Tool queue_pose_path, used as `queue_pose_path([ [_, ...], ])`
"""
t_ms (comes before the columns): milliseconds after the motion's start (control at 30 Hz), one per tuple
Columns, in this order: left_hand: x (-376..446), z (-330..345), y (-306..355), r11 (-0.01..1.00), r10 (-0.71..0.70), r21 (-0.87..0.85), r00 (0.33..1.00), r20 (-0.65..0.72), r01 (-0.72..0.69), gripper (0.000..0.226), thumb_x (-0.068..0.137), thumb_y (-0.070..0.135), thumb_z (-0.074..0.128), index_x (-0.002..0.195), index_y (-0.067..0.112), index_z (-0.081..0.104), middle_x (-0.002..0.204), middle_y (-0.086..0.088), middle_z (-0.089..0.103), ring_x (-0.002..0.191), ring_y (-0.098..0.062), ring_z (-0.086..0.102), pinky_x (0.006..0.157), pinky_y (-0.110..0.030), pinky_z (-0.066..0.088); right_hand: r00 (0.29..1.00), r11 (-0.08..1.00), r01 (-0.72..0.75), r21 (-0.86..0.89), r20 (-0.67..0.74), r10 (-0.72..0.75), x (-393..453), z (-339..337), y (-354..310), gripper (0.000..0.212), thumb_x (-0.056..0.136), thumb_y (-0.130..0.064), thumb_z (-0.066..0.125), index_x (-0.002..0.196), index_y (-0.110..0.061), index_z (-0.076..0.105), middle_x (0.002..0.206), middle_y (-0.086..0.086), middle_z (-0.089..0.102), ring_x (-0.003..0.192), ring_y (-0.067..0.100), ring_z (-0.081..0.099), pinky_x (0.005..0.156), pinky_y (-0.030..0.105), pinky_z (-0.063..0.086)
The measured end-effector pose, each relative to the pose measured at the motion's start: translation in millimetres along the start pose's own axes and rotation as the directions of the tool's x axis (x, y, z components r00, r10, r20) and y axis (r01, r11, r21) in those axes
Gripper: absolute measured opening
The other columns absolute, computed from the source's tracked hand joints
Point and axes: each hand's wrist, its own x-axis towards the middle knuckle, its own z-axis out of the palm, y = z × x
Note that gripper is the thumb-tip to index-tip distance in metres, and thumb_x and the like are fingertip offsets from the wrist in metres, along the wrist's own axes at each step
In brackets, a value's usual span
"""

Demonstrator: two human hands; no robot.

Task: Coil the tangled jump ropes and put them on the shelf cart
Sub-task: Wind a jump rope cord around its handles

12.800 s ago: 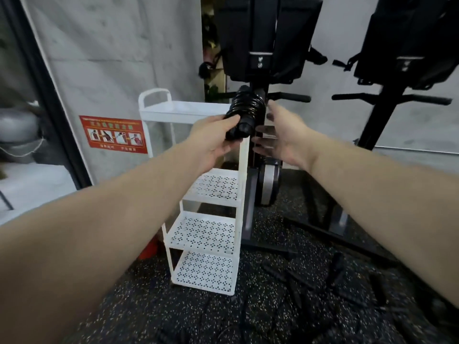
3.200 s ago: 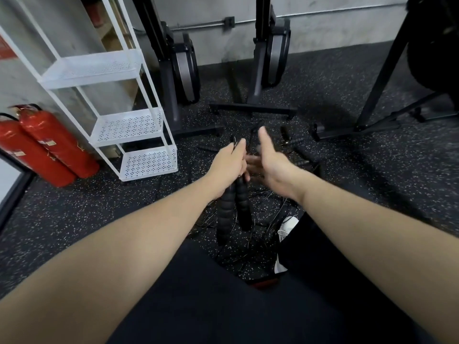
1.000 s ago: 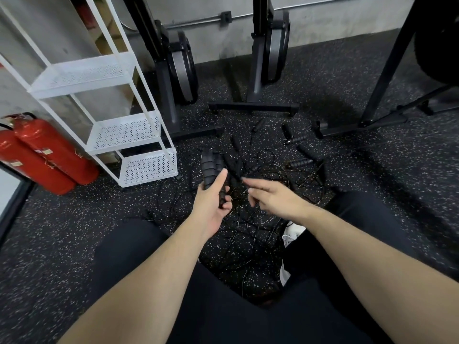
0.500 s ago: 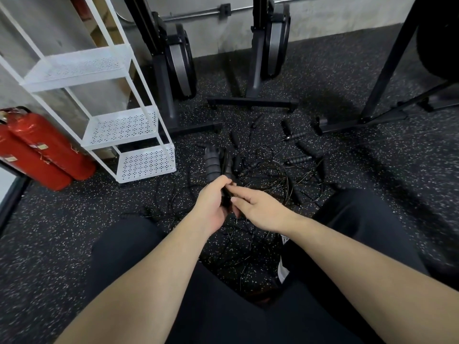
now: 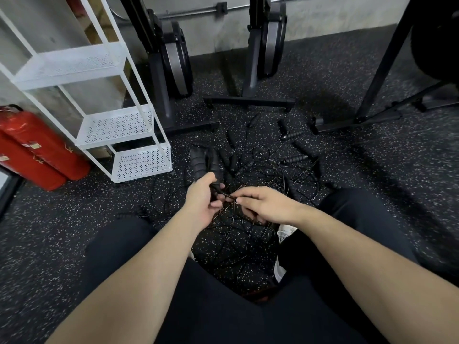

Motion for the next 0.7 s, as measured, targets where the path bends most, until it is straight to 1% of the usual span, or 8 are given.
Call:
queue_pose_path([
  [133,2.9,-17.4,12.0,0.966,-0.190,-0.151,0.973,0.128,0.208,0.011,0.089,0.004,0.053,0.098,0.007,0.048,0.083,-0.007,0.053,0.053,-0.010,0.039,0.034,-0.015,0.023,0.996,0.997,-0.082,0.002,-0.046,0.082,1.1,-5.9,6.2,0.027,0.102,-0.043,0.056,0.092,-0.024,0.072,0.051,-0.011,0.049,0.046,0.011,0.038,0.051,0.026,0.035],
  [233,-4.6,-23.8,16.8,0.934,-0.277,-0.151,0.926,0.258,0.322,0.028,0.076,0.002,0.058,0.103,0.004,0.051,0.085,-0.007,0.050,0.058,-0.010,0.038,0.035,-0.012,0.025,0.978,0.982,-0.168,-0.081,-0.137,0.156,3.4,-15.5,10.5,0.043,0.092,-0.060,0.064,0.075,-0.021,0.070,0.050,-0.012,0.046,0.046,0.009,0.036,0.048,0.024,0.032],
  [300,-10.7,-22.8,20.2,0.930,-0.288,-0.130,0.902,0.323,0.343,0.033,0.075,0.002,0.059,0.106,0.001,0.052,0.087,-0.009,0.050,0.057,-0.010,0.038,0.035,-0.011,0.027,0.974,0.978,-0.194,-0.074,-0.133,0.183,2.0,-20.0,12.2,0.048,0.088,-0.065,0.065,0.070,-0.021,0.068,0.053,-0.009,0.044,0.049,0.010,0.036,0.048,0.023,0.031],
  [367,-15.0,-21.5,24.6,0.932,-0.270,-0.133,0.892,0.362,0.336,0.035,0.076,0.002,0.057,0.110,0.001,0.051,0.089,-0.010,0.051,0.057,-0.010,0.038,0.035,-0.011,0.028,0.983,0.984,-0.174,-0.027,-0.069,0.172,-0.9,-22.8,13.7,0.046,0.092,-0.062,0.063,0.074,-0.020,0.068,0.055,-0.009,0.044,0.051,0.010,0.035,0.049,0.021,0.031],
  [467,-16.8,-25.7,32.5,0.939,-0.231,-0.149,0.892,0.389,0.309,0.039,0.076,0.005,0.055,0.115,0.002,0.051,0.090,-0.011,0.053,0.054,-0.010,0.039,0.034,-0.012,0.029,0.997,0.992,-0.066,0.107,0.046,0.061,-3.0,-25.4,17.6,0.028,0.103,-0.040,0.056,0.094,-0.024,0.076,0.064,-0.009,0.048,0.062,0.012,0.037,0.058,0.025,0.032],
  [533,-17.4,-30.4,35.7,0.947,-0.226,-0.122,0.884,0.409,0.299,0.042,0.077,0.007,0.054,0.119,0.002,0.051,0.092,-0.010,0.054,0.053,-0.010,0.039,0.033,-0.014,0.030,0.999,0.988,-0.020,0.151,0.041,0.014,-3.0,-29.1,19.3,0.023,0.105,-0.028,0.055,0.102,-0.027,0.078,0.067,-0.007,0.049,0.064,0.014,0.039,0.061,0.026,0.033],
  [600,-18.7,-33.0,35.7,0.956,-0.240,-0.052,0.869,0.432,0.289,0.040,0.078,0.010,0.053,0.117,0.003,0.053,0.094,-0.009,0.054,0.051,-0.009,0.037,0.031,-0.014,0.028,1.000,0.993,-0.025,0.117,0.004,0.025,-2.8,-33.2,19.0,0.019,0.103,-0.028,0.059,0.101,-0.026,0.078,0.062,-0.009,0.046,0.059,0.012,0.036,0.055,0.022,0.030],
  [700,-21.3,-32.7,33.4,0.955,-0.281,0.043,0.844,0.456,0.295,0.036,0.077,0.012,0.052,0.111,0.001,0.057,0.094,-0.008,0.052,0.048,-0.008,0.036,0.029,-0.014,0.027,0.995,0.997,-0.078,0.008,-0.065,0.079,-3.0,-40.4,19.8,0.021,0.094,-0.046,0.068,0.086,-0.028,0.078,0.058,-0.008,0.044,0.054,0.012,0.033,0.051,0.024,0.027],
])
